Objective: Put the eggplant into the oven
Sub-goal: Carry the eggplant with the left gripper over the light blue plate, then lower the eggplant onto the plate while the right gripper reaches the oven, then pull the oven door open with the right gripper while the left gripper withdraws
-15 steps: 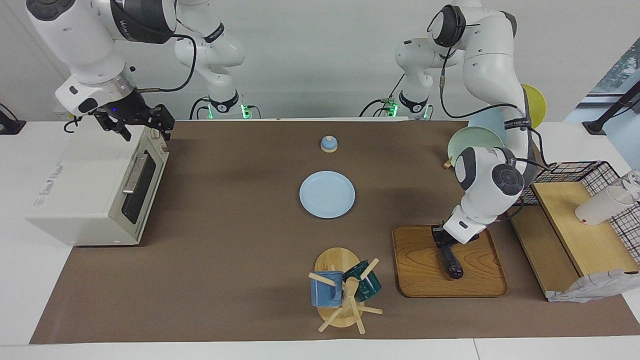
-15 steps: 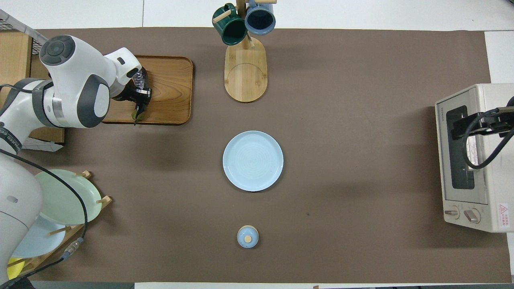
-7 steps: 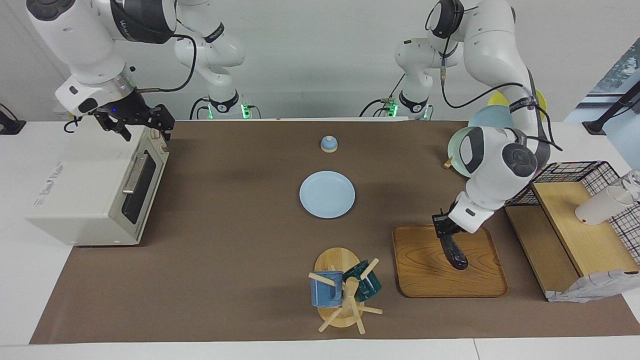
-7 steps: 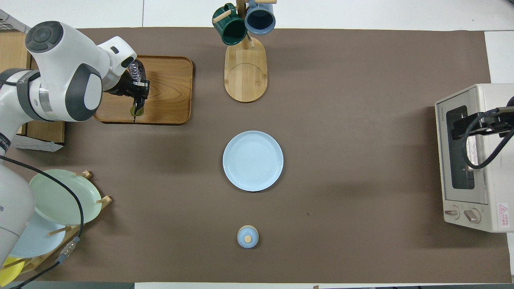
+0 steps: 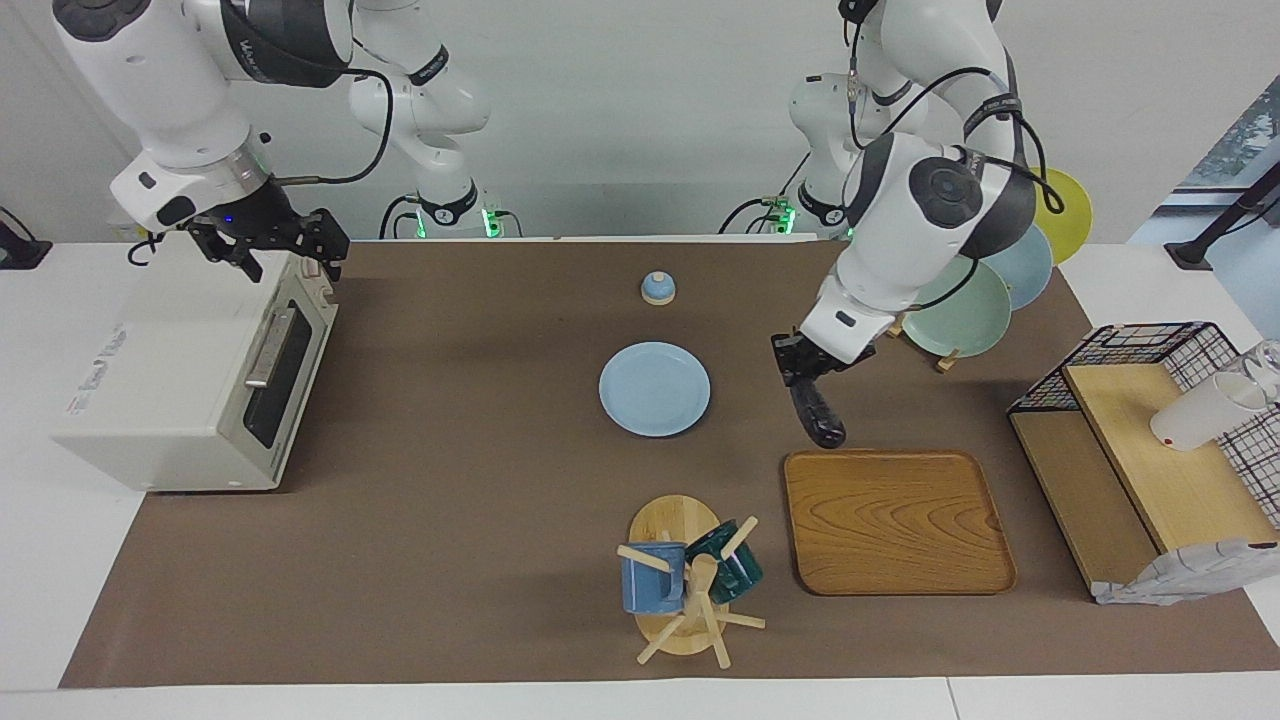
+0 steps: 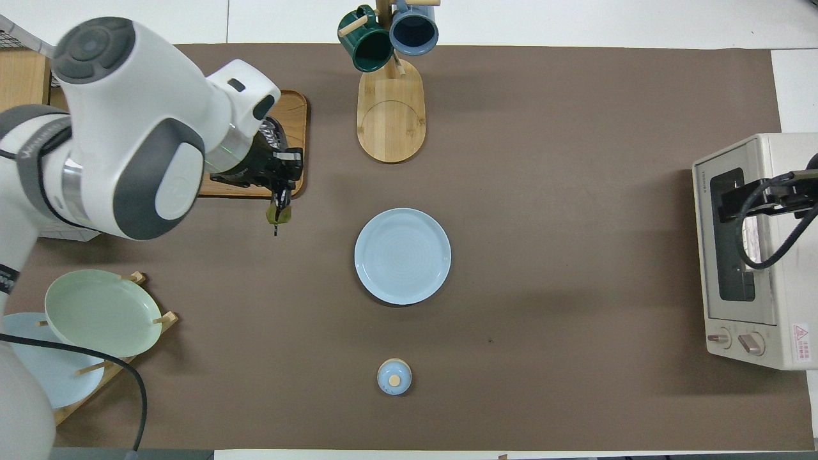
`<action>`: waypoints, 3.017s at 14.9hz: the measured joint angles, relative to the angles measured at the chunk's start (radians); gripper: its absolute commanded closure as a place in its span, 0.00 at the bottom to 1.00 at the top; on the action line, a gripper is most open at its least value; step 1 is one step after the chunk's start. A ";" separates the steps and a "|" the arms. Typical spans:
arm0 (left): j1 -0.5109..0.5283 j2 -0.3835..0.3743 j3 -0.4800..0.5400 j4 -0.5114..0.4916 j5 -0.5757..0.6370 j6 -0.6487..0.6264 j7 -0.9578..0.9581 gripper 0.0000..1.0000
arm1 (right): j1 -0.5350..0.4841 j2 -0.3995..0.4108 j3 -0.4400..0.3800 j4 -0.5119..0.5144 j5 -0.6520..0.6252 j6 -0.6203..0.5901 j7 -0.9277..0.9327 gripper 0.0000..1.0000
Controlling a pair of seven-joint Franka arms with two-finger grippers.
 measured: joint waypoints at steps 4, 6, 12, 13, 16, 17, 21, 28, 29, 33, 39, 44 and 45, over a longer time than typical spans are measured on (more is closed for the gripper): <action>-0.124 -0.033 -0.002 -0.162 -0.026 0.166 -0.022 1.00 | 0.003 -0.004 0.002 -0.016 0.000 -0.009 -0.015 0.64; -0.183 -0.034 -0.002 -0.232 -0.026 0.255 -0.039 1.00 | 0.006 -0.010 0.004 -0.030 0.000 0.015 -0.022 1.00; -0.247 0.045 0.001 -0.282 -0.026 0.390 -0.045 1.00 | -0.065 -0.076 -0.004 -0.242 -0.005 0.228 -0.266 1.00; -0.252 0.060 0.002 -0.282 -0.026 0.405 -0.046 1.00 | -0.068 -0.092 -0.005 -0.278 -0.021 0.257 -0.259 1.00; -0.255 0.078 0.001 -0.282 -0.026 0.420 -0.047 1.00 | -0.064 -0.113 -0.002 -0.319 -0.063 0.280 -0.152 1.00; -0.255 0.077 0.001 -0.282 -0.026 0.421 -0.047 1.00 | -0.064 -0.113 -0.001 -0.324 -0.069 0.280 -0.130 1.00; -0.260 0.077 0.001 -0.281 -0.026 0.421 -0.047 0.10 | -0.073 -0.107 -0.004 -0.357 -0.091 0.318 -0.089 1.00; -0.259 0.066 0.019 -0.263 -0.026 0.390 -0.048 0.00 | -0.098 -0.090 -0.006 -0.397 -0.118 0.362 -0.087 1.00; -0.248 0.058 0.026 -0.249 -0.026 0.363 -0.048 0.00 | -0.105 -0.089 -0.006 -0.405 -0.125 0.370 -0.087 1.00; -0.134 0.013 0.038 -0.162 -0.025 0.240 -0.045 0.00 | -0.114 -0.081 -0.006 -0.426 -0.138 0.376 -0.087 1.00; 0.079 -0.005 0.043 -0.060 0.022 0.150 0.000 0.00 | -0.114 -0.079 -0.006 -0.432 -0.138 0.381 -0.087 1.00; 0.167 -0.020 0.042 -0.050 0.050 0.077 0.107 0.00 | -0.102 -0.093 0.000 -0.463 -0.138 0.415 -0.087 1.00; 0.179 -0.033 0.042 -0.049 0.053 0.051 0.131 0.00 | -0.093 -0.093 0.003 -0.468 -0.137 0.419 -0.087 1.00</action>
